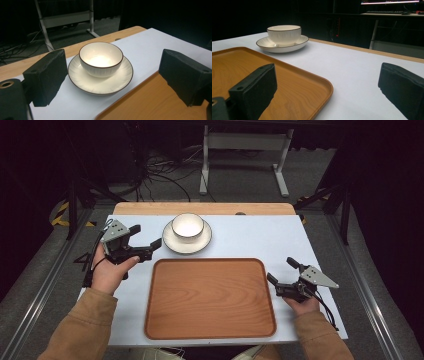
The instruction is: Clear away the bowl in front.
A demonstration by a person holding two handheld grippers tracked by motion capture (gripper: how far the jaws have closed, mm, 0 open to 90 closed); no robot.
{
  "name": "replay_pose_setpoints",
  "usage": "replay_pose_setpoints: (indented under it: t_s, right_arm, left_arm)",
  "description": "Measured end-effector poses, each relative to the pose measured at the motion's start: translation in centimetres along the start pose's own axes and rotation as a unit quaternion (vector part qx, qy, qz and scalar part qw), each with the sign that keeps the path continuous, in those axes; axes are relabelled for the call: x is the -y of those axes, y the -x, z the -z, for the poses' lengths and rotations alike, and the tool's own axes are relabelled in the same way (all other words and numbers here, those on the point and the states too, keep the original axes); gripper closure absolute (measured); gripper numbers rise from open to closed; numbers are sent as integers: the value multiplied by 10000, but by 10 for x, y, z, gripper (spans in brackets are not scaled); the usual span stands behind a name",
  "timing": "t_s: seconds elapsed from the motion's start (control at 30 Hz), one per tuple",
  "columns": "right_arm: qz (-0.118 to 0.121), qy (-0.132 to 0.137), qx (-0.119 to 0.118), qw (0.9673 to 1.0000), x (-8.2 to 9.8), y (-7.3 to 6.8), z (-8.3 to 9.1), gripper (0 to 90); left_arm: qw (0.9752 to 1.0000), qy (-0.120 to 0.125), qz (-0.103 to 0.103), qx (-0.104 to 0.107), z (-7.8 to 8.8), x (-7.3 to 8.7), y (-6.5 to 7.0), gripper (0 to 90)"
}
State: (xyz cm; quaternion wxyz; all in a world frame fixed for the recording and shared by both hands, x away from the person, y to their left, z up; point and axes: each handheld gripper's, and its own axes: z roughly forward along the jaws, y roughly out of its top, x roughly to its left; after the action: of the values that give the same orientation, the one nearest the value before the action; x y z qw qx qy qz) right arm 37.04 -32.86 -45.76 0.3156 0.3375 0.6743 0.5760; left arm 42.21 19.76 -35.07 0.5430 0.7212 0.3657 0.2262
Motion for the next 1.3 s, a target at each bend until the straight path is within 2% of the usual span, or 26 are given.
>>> replay_pose_setpoints:
  t_s: [0.1,0.23,0.4,0.47,0.7,0.83,0.93,0.97,1.03,1.1,1.23,1.3]
  right_arm:
    - [2,-6,-15,10000,0,0,0,25]
    - [70,-19,-30,10000,0,-1,0,28]
    - [17,-43,-2,10000,0,-1,-1,29]
    - [44,-67,14,10000,0,-1,-1,33]
    - [77,-90,42,9999,-1,-2,-2,34]
    - [47,-98,72,9999,-1,-2,-2,36]
    - [87,-109,75,9999,-1,-2,-2,35]
    - [89,-111,77,9999,-1,-2,-2,35]
    - [89,-113,82,9999,-1,-3,-2,35]
    - [82,-115,102,9998,-1,-3,-2,36]
    - [74,-123,112,9998,-1,-3,-2,37]
    - [90,-130,113,9998,-1,-3,-2,38]
  left_arm:
    - [10000,-27,-24,17,-6,-3,-2,102]
    - [9999,-63,50,81,-21,-7,-7,106]
    - [9998,-148,143,74,-34,-11,-12,106]
    - [9998,-173,118,54,-38,-14,-14,106]
    - [9998,-190,112,11,-53,-22,-21,110]
    - [9996,-72,260,-5,-62,-25,-26,138]
    - [9994,-100,314,-75,-70,-27,-30,139]
    - [9996,-111,219,-169,-73,-29,-31,143]
    - [9994,-116,196,-249,-75,-29,-32,149]
    - [9991,-72,318,-281,-80,-29,-34,149]
    - [9977,-287,451,-418,-87,-29,-38,152]
    - [9962,-521,530,-456,-92,-29,-41,166]
